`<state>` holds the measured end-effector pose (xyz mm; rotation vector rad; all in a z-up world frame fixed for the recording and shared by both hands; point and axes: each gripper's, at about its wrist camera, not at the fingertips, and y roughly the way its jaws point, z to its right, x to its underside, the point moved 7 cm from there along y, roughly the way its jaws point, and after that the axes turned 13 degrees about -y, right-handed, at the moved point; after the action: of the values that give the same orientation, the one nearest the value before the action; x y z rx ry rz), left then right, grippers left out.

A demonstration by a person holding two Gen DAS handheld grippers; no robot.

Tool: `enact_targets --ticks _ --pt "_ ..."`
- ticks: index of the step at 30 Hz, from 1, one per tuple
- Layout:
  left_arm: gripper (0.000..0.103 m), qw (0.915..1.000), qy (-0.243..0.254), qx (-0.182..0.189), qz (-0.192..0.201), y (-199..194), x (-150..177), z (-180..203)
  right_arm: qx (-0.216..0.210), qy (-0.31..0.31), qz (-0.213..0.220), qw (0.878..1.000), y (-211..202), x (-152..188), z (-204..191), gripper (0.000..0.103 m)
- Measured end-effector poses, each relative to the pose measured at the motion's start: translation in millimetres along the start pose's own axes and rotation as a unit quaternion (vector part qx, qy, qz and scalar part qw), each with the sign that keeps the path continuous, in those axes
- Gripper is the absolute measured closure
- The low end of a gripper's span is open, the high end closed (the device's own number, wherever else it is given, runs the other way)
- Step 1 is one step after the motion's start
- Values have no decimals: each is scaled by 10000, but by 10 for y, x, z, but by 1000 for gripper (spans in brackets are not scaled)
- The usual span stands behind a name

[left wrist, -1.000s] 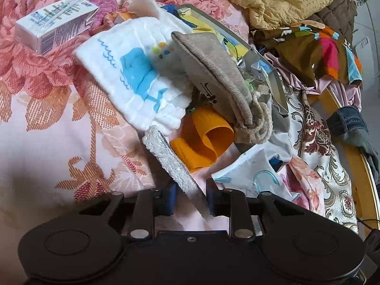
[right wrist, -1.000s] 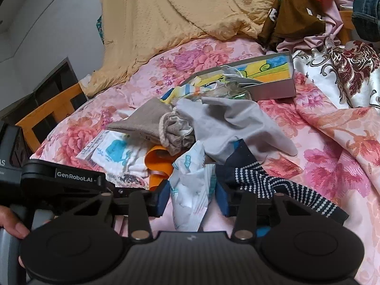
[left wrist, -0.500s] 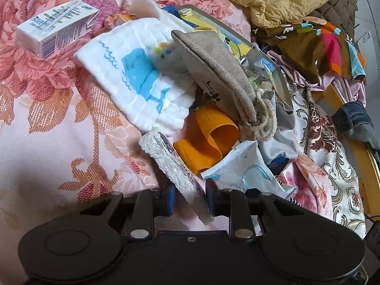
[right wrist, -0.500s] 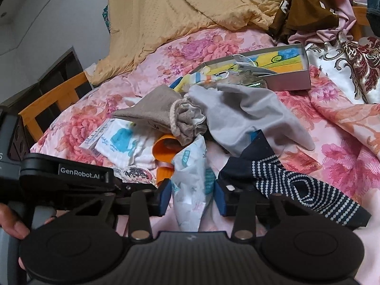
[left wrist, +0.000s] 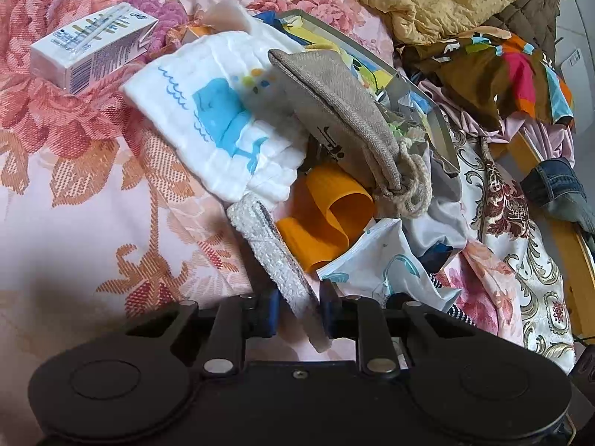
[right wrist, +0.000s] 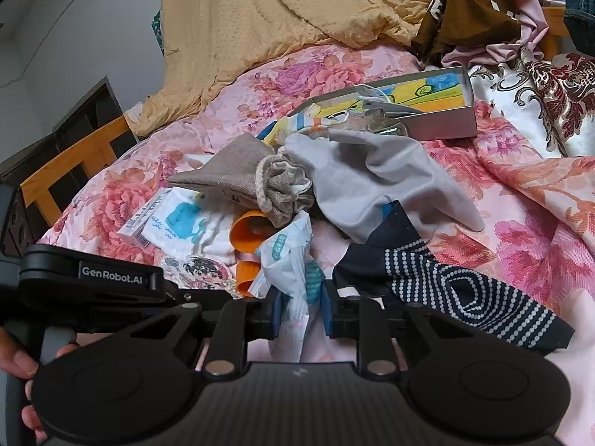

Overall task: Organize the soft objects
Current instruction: 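Grasp the white lace strip with the left tool while the right tool grasps the wrapped mask packet, then carry the lace strip and mask packet over the frog-painted tray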

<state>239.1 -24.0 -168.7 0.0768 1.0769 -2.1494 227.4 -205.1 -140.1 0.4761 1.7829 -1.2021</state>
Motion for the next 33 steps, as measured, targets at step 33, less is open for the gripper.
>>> enact_targets --ticks 33 --pt "92 9954 369 631 619 -562 8 324 -278 877 609 9939 -303 -225 195 83"
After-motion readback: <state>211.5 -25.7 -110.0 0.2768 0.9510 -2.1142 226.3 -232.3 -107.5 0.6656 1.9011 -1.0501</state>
